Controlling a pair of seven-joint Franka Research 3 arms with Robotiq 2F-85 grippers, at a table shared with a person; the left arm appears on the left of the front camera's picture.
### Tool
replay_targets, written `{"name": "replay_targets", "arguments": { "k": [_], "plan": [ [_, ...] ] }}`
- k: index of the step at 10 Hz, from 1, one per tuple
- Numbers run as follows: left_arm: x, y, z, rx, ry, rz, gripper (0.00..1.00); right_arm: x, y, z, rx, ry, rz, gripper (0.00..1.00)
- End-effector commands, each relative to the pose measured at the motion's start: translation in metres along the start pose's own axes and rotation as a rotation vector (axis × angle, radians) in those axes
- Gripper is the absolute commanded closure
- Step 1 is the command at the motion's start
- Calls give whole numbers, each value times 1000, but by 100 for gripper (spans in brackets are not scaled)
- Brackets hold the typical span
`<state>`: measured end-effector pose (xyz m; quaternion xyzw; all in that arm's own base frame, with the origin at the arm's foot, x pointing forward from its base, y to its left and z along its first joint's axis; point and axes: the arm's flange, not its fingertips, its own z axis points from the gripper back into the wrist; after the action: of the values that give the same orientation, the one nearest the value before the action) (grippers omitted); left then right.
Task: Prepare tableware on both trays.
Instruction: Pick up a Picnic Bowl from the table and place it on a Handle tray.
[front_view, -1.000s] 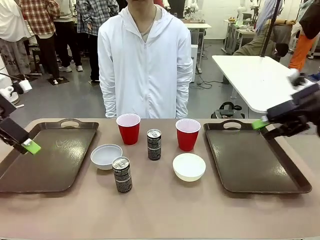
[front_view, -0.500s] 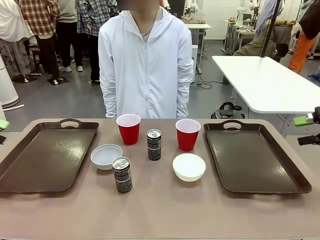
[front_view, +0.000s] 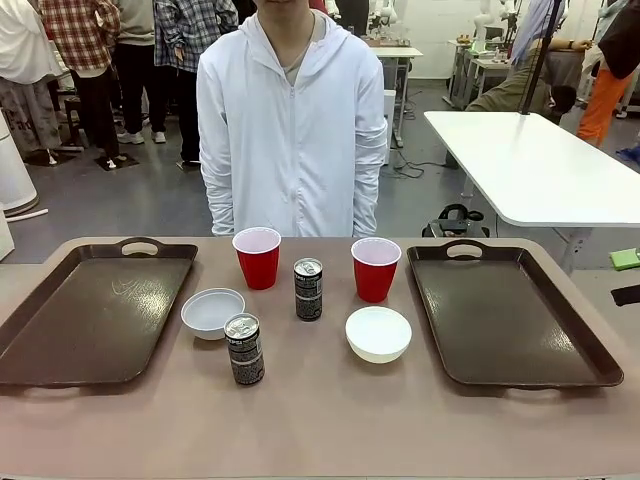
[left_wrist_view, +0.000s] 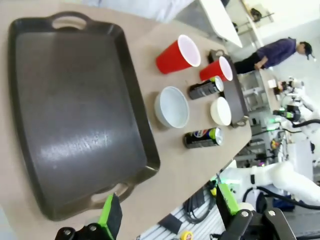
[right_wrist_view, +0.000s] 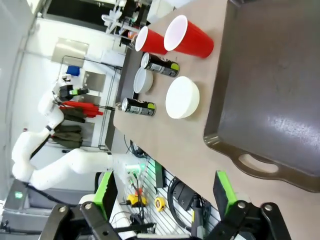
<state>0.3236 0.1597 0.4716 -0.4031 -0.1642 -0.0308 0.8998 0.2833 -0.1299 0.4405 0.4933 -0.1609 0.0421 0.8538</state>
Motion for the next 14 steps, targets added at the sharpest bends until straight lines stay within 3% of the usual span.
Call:
{"name": "replay_targets", "arguments": {
  "k": [1,4,5,6,14],
  "plan": [
    [-4,-4,-3,66,-3,35,0,2,0,7,-10,11,30,0],
    [-3,0,2,90,7,26,0,3,0,4,-14,19,28,0],
    [-3,-6,0,122,61,-17,0,3,5,4,-19,4,11,0],
    [2,0,1,54,2,17,0,3,5,4,-19,4,11,0],
    [2,0,1,54,2,17,0,3,5,4,-19,4,11,0]
  ]
}}
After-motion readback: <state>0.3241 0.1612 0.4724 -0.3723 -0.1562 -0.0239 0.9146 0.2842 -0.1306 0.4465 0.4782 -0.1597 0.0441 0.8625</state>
